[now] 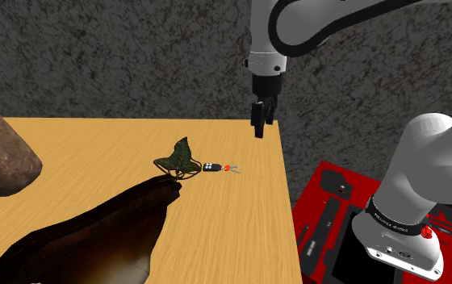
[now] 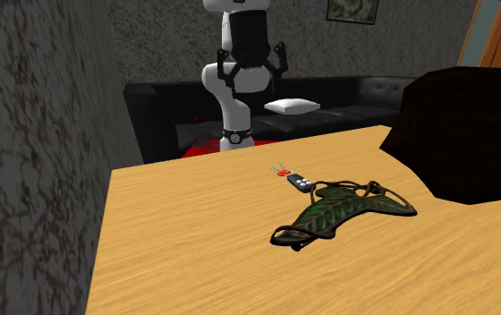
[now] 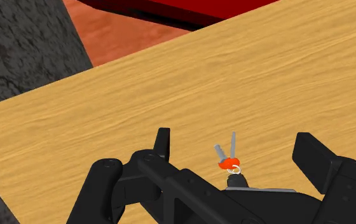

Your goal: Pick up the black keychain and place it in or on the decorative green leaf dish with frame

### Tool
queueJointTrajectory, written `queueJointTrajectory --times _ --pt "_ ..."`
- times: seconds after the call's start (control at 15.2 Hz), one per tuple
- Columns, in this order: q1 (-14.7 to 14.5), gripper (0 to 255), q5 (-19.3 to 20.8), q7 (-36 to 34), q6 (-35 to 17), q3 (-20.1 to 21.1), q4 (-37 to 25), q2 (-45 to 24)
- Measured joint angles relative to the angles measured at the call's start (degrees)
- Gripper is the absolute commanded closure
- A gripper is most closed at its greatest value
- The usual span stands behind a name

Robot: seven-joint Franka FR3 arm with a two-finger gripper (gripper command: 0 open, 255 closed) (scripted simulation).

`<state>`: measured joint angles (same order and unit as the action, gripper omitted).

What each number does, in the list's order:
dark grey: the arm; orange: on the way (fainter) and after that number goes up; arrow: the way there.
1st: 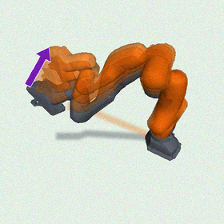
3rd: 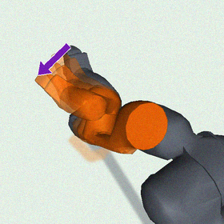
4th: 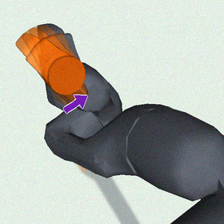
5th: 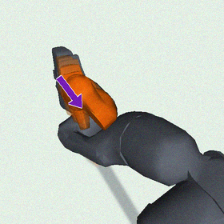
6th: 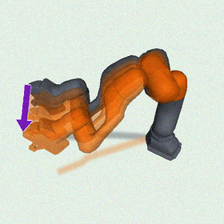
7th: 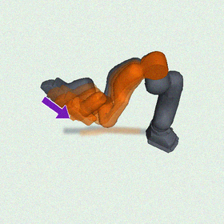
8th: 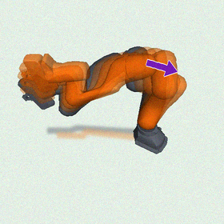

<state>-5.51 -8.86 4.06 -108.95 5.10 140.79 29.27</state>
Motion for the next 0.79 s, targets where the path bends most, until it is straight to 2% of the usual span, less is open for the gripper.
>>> queueJointTrajectory --times 0.46,0.79 --pt "-1.48 0 2.29 -2.66 -13.51 4.97 -3.67 -14.07" --pt "-1.98 0 6.75 -5.54 -21.52 7.48 -7.91 -24.51"
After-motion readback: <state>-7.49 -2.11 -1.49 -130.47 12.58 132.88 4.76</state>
